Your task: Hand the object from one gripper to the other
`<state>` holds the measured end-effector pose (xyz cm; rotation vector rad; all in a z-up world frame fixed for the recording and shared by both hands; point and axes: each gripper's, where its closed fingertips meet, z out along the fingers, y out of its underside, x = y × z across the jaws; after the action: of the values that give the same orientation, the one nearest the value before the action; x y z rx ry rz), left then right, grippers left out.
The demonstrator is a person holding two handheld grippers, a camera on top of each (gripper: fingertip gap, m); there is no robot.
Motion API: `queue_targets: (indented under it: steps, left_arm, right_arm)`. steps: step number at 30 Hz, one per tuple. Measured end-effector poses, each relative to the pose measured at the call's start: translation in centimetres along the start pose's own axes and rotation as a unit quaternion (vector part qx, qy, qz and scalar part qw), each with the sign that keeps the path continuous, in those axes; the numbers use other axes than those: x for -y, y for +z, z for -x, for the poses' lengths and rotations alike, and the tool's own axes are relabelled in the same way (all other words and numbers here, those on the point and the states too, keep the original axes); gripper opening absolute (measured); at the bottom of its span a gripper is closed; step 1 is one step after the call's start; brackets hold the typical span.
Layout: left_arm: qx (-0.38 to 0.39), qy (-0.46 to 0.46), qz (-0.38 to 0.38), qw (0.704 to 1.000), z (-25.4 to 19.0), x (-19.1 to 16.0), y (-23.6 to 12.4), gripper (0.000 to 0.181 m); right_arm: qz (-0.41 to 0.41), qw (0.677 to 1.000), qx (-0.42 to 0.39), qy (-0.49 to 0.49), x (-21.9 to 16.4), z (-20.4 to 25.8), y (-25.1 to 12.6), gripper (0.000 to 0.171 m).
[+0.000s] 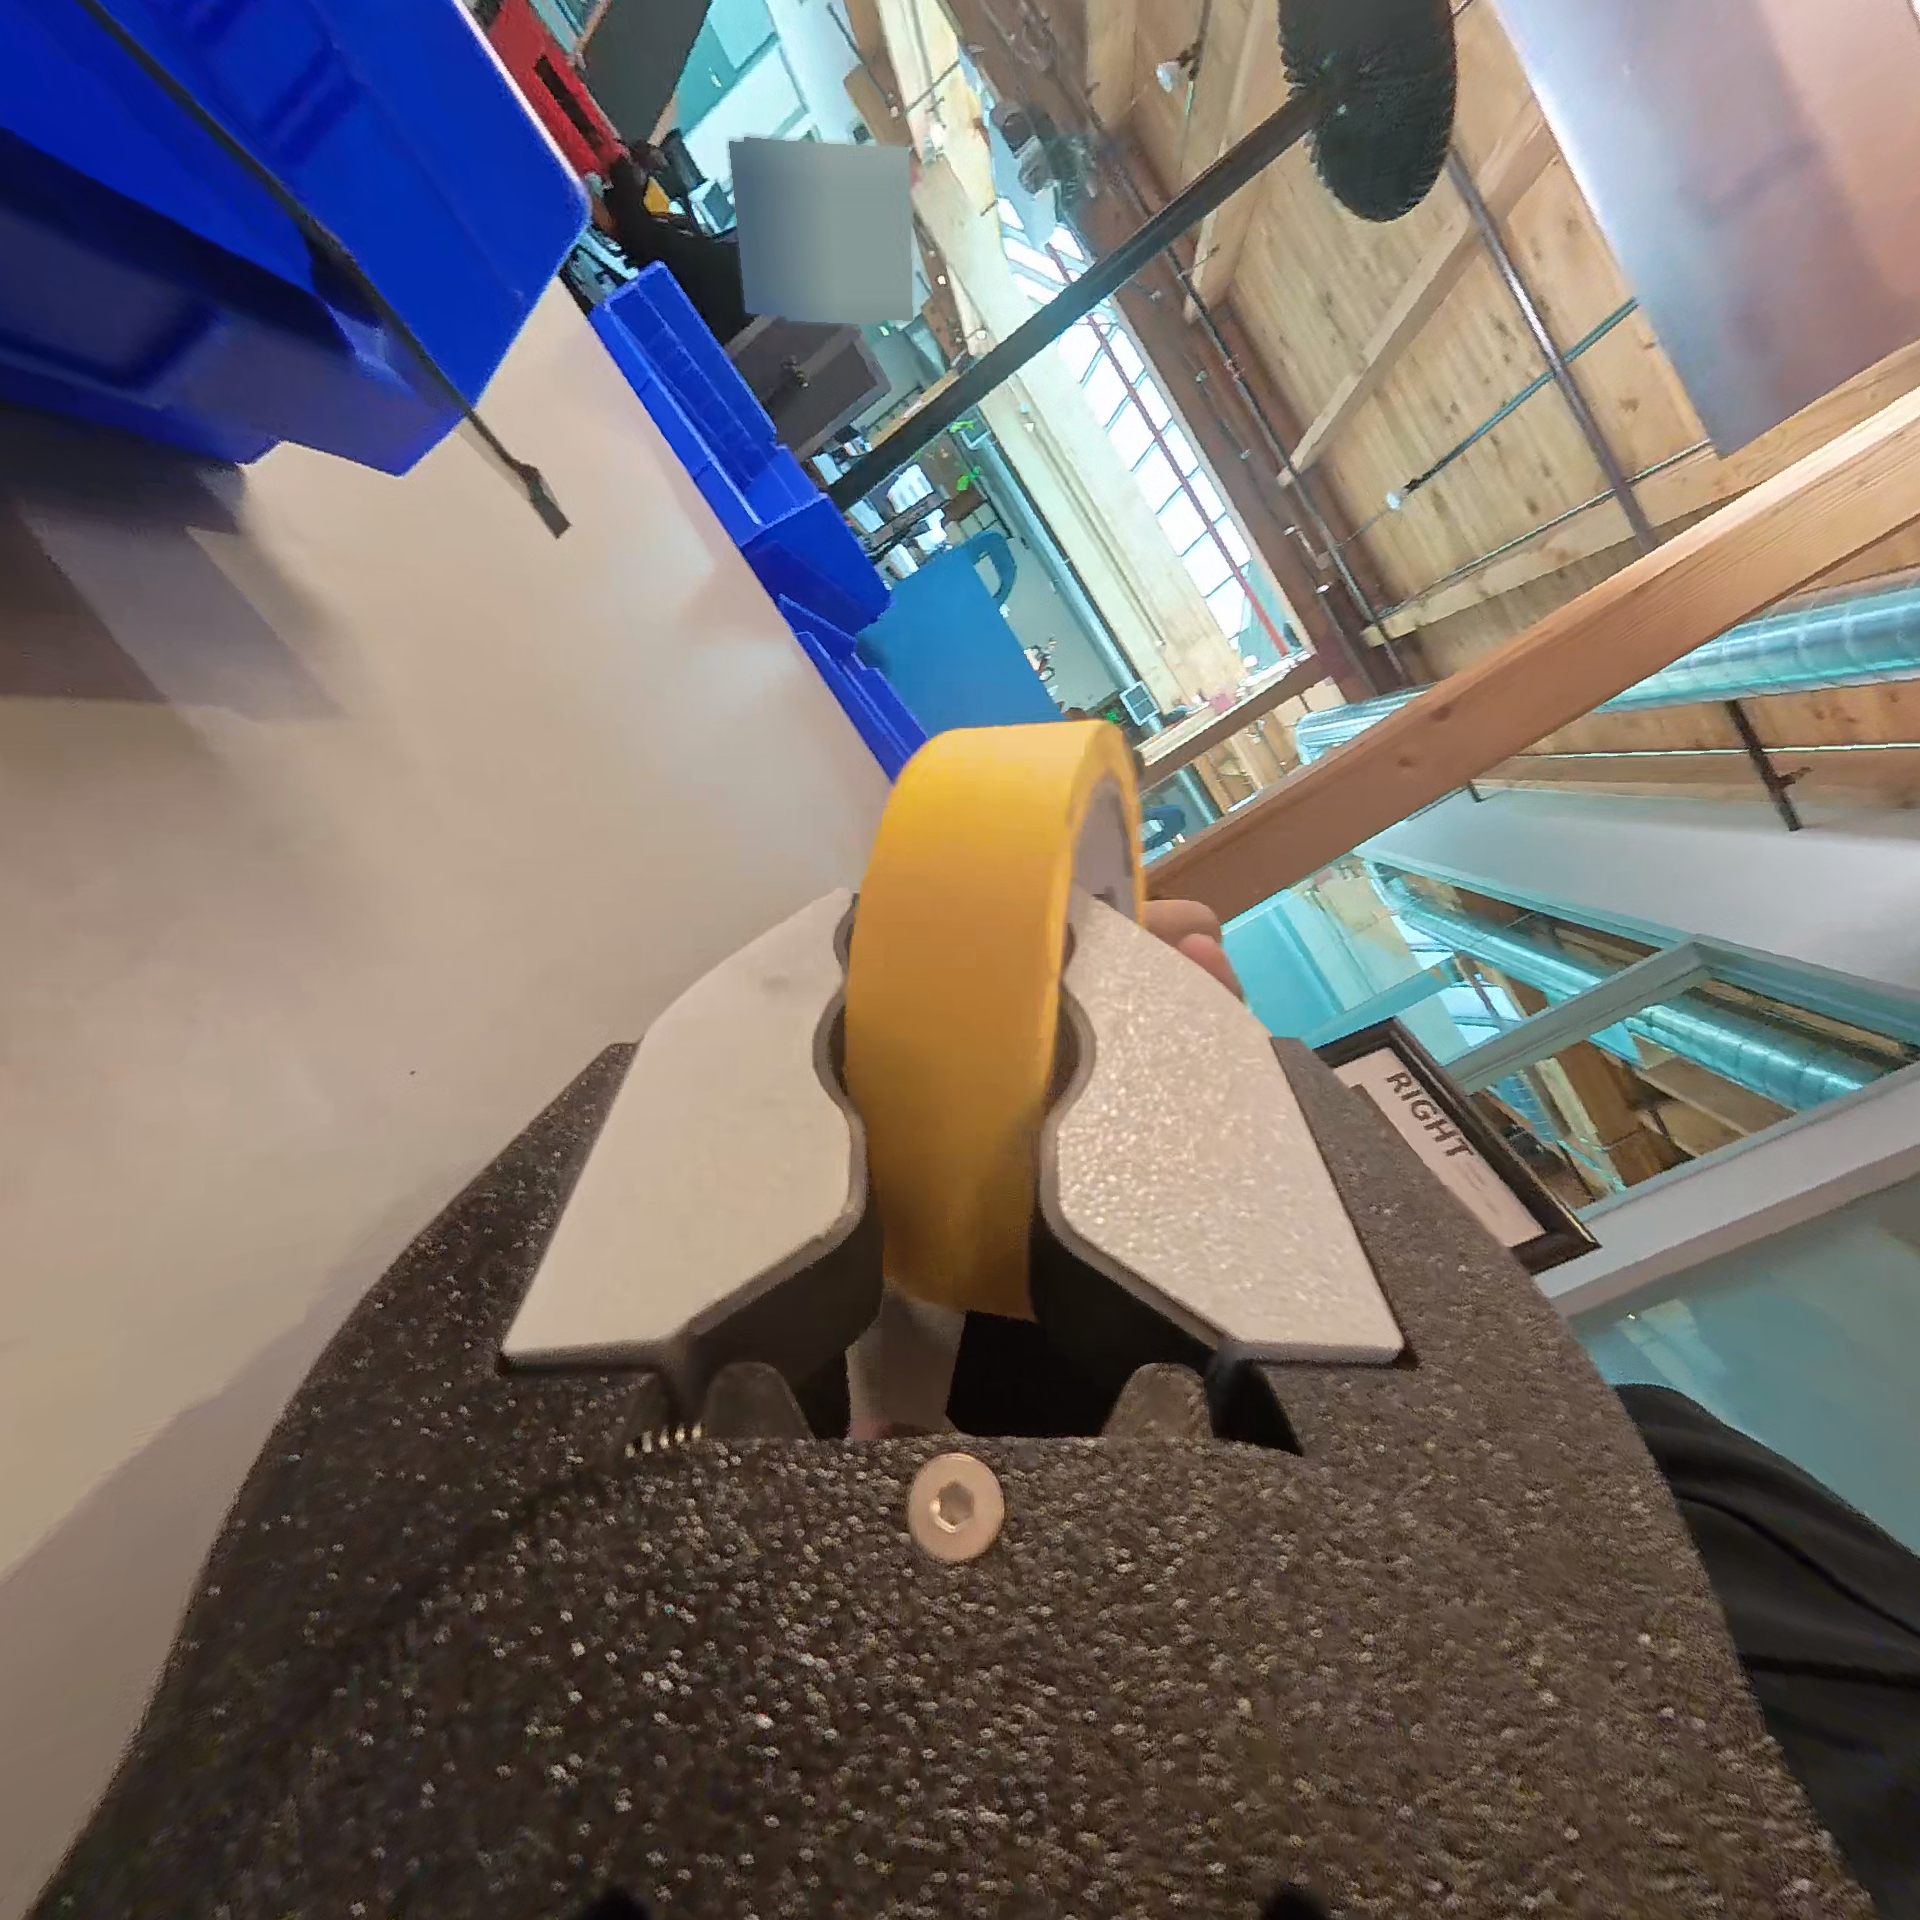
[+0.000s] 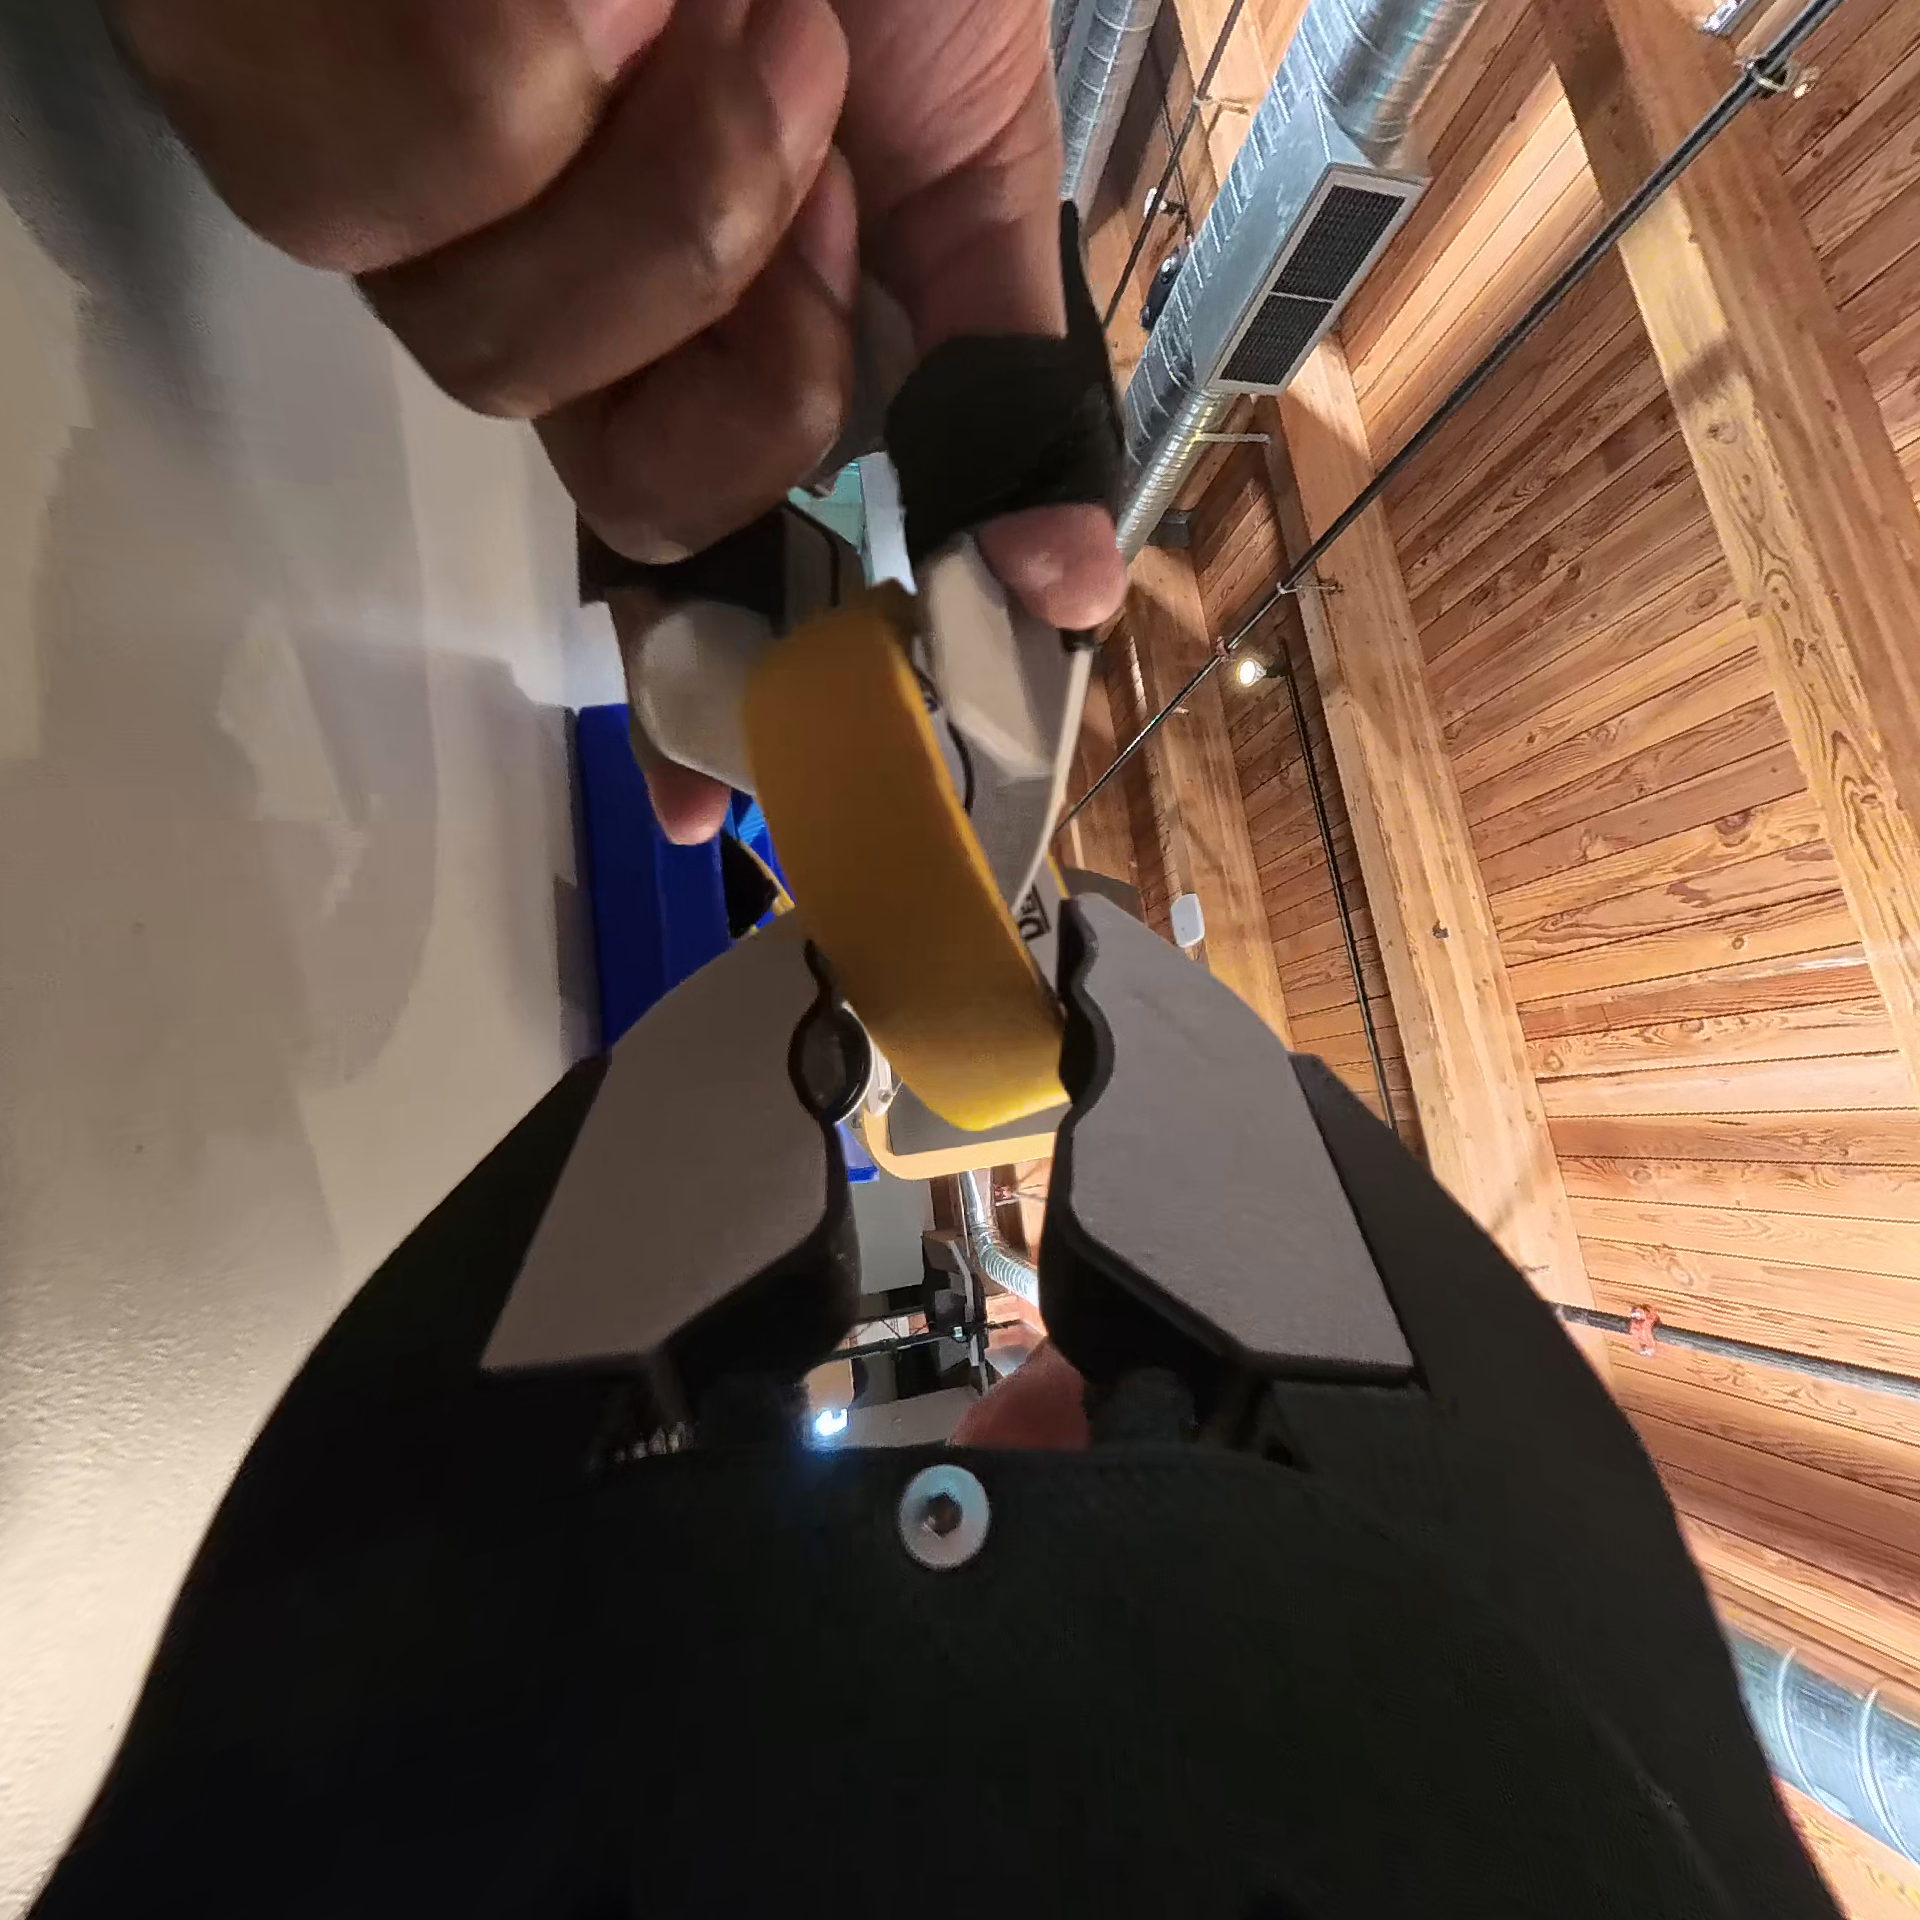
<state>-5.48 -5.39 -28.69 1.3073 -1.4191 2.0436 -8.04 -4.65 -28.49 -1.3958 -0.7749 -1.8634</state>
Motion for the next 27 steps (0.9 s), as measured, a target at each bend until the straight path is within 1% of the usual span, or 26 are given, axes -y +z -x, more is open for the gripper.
queue_targets:
  steps: [2,3,8,10,12,14,15,16,17,18,20,22,23,24,27]
  left_arm:
    - [-0.011,0.011,-0.004,1.0,-0.6,0.3,-0.1,0.036]
    - [-0.015,0.019,-0.009,1.0,-0.9,0.6,-0.1,0.041]
    - [-0.021,0.093,-0.045,0.994,-1.8,2.6,-1.2,0.062]
    - [-0.014,0.141,-0.056,0.988,-1.7,3.4,-1.8,0.069]
    - [-0.01,0.193,-0.064,0.979,-1.9,4.1,-2.6,0.072]
    - [0.005,0.27,-0.061,0.961,-2.1,4.4,-3.3,0.073]
    - [0.022,0.322,-0.052,0.945,-2.2,4.4,-3.6,0.074]
    - [0.045,0.384,-0.037,0.921,-2.1,4.2,-3.8,0.075]
    - [0.069,0.454,-0.015,0.888,-2.0,3.7,-3.9,0.076]
    - [0.092,0.524,0.01,0.846,-1.8,3.0,-4.0,0.077]
    - [0.135,0.65,0.056,0.746,-1.0,1.9,-3.9,0.079]
    - [0.17,0.746,0.067,0.64,-0.5,1.6,-3.7,0.078]
    - [0.176,0.778,0.069,0.599,-0.4,1.3,-3.4,0.078]
    - [0.18,0.798,0.072,0.571,-0.2,0.9,-3.1,0.077]
    - [0.208,0.831,0.043,0.513,-0.3,1.1,-2.1,0.074]
  right_arm:
    - [0.006,1.0,-0.003,0.002,-0.2,-0.1,0.0,0.032]
    - [0.009,1.0,-0.005,0.006,-0.3,-0.3,0.1,0.03]
    - [0.016,0.999,-0.011,0.031,-0.7,-0.8,0.0,0.027]
    - [0.018,0.999,-0.009,0.04,-0.9,-0.8,0.1,0.027]
    - [0.025,0.998,-0.005,0.053,-1.2,-0.8,0.1,0.027]
    - [0.023,0.997,-0.006,0.074,-1.3,-1.1,0.1,0.027]
    - [0.022,0.996,-0.007,0.086,-1.3,-1.3,0.0,0.027]
    - [0.021,0.995,-0.007,0.098,-1.4,-1.4,0.0,0.027]
    - [0.02,0.994,-0.006,0.107,-1.5,-1.5,0.0,0.027]
    - [0.021,0.993,-0.006,0.114,-1.5,-1.5,0.0,0.027]
    - [0.023,0.993,-0.004,0.119,-1.7,-1.5,0.1,0.026]
    - [0.024,0.992,-0.001,0.124,-1.7,-1.4,0.1,0.026]
    - [0.023,0.992,0.001,0.126,-1.7,-1.4,0.1,0.027]
    - [0.022,0.992,0.003,0.127,-1.6,-1.3,0.1,0.026]
    - [0.022,0.991,0.006,0.135,-1.6,-1.3,0.1,0.026]
